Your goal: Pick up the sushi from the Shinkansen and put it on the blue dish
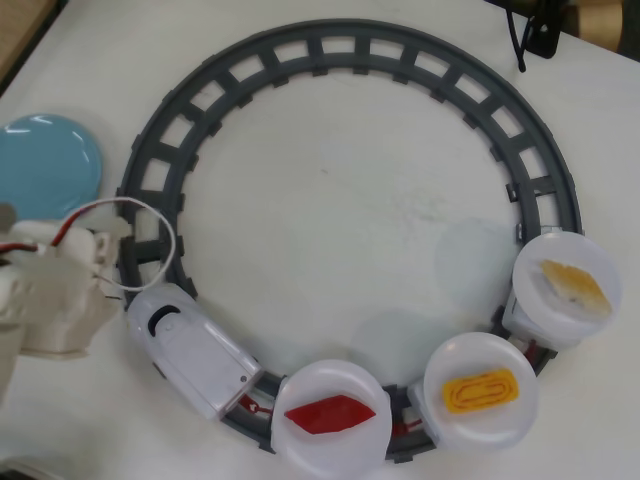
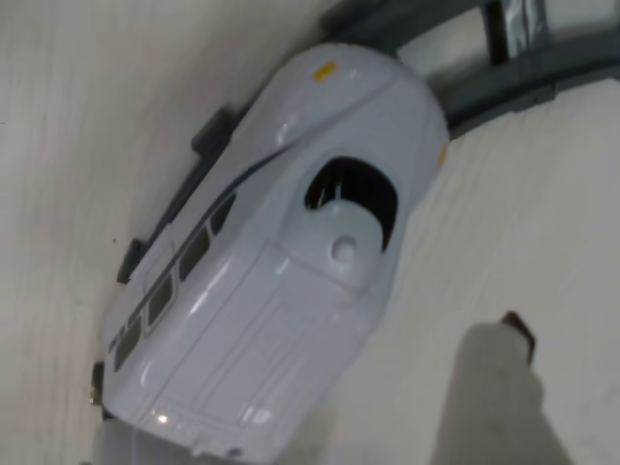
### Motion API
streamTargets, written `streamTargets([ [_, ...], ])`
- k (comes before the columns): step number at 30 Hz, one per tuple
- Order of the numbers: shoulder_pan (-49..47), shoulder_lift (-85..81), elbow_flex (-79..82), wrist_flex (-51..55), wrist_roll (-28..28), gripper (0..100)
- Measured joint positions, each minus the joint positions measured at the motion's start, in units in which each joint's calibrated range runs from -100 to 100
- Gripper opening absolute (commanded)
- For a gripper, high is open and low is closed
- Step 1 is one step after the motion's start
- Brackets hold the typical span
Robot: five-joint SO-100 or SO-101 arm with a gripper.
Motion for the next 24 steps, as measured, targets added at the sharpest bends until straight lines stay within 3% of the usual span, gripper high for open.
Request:
streamTargets([
  [24, 18.06, 0.08, 5.58, 0.0, 0.21, 24],
])
